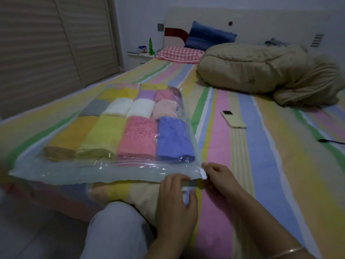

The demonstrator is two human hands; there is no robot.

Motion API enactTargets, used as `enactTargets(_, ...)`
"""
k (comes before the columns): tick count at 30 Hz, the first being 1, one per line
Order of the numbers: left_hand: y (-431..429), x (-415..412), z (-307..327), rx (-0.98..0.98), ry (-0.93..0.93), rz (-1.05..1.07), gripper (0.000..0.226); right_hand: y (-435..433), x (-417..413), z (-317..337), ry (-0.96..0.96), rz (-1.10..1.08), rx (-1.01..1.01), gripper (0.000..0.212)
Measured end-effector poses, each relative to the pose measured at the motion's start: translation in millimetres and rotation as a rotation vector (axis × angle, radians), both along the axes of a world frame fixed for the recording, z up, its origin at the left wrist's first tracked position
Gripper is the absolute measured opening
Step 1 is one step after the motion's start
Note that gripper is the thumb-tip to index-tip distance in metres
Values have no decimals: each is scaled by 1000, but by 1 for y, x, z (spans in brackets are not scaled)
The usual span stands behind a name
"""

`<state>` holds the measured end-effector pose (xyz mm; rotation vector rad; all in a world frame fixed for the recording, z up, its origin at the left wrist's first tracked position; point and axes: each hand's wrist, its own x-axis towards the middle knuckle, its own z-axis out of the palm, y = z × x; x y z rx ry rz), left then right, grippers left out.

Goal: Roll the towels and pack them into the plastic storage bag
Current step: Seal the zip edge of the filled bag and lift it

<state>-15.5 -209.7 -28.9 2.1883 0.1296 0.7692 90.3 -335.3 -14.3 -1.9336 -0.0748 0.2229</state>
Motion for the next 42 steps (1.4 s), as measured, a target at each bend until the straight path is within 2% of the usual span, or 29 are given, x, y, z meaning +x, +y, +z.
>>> enactTargets(1,-4,-6,2,-126,32,43,8,0,-1,-3,-15,-4,8,40)
enactTargets(2,-6,-6,5,-288,119,53,14,0,-1,-6,-33,-12,13,41)
enactTargets(5,-13,8,20,-878,577,-96,35,0,-5,-13,-109,-8,19,48)
enactTargets(7,-18,23,25,-1062,722,-182,41,0,-7,-15,-151,7,37,47)
enactTargets(9,-25,36,27,-1143,709,-250,43,0,-7,-17,-187,14,46,43)
enactTargets(16,-48,57,16,-1067,577,-136,52,-2,-3,-21,-206,46,24,36)
enactTargets(19,-50,62,15,-1108,532,-91,50,-3,1,-24,-192,62,4,35)
enactTargets(24,-48,64,17,-1161,476,-69,43,0,0,-24,-45,18,167,35)
enactTargets(26,-43,63,20,-1162,459,-82,40,2,-1,-23,-24,9,222,37)
enactTargets(30,-30,60,23,-1173,417,-84,37,2,-2,-24,-82,26,202,48)
enactTargets(33,-25,58,22,-1144,400,-57,37,2,-6,-20,-119,-9,204,38)
enactTargets(35,-25,58,20,-1139,389,-53,38,3,-5,-21,-135,-51,193,41)
enactTargets(38,-26,58,19,-1136,411,-62,38,11,-5,-17,-41,-105,200,38)
enactTargets(40,-26,58,20,-1135,448,-82,38,20,-8,-16,21,-99,177,47)
enactTargets(42,-26,58,19,-1119,493,-92,42,28,-15,-15,8,-123,200,45)
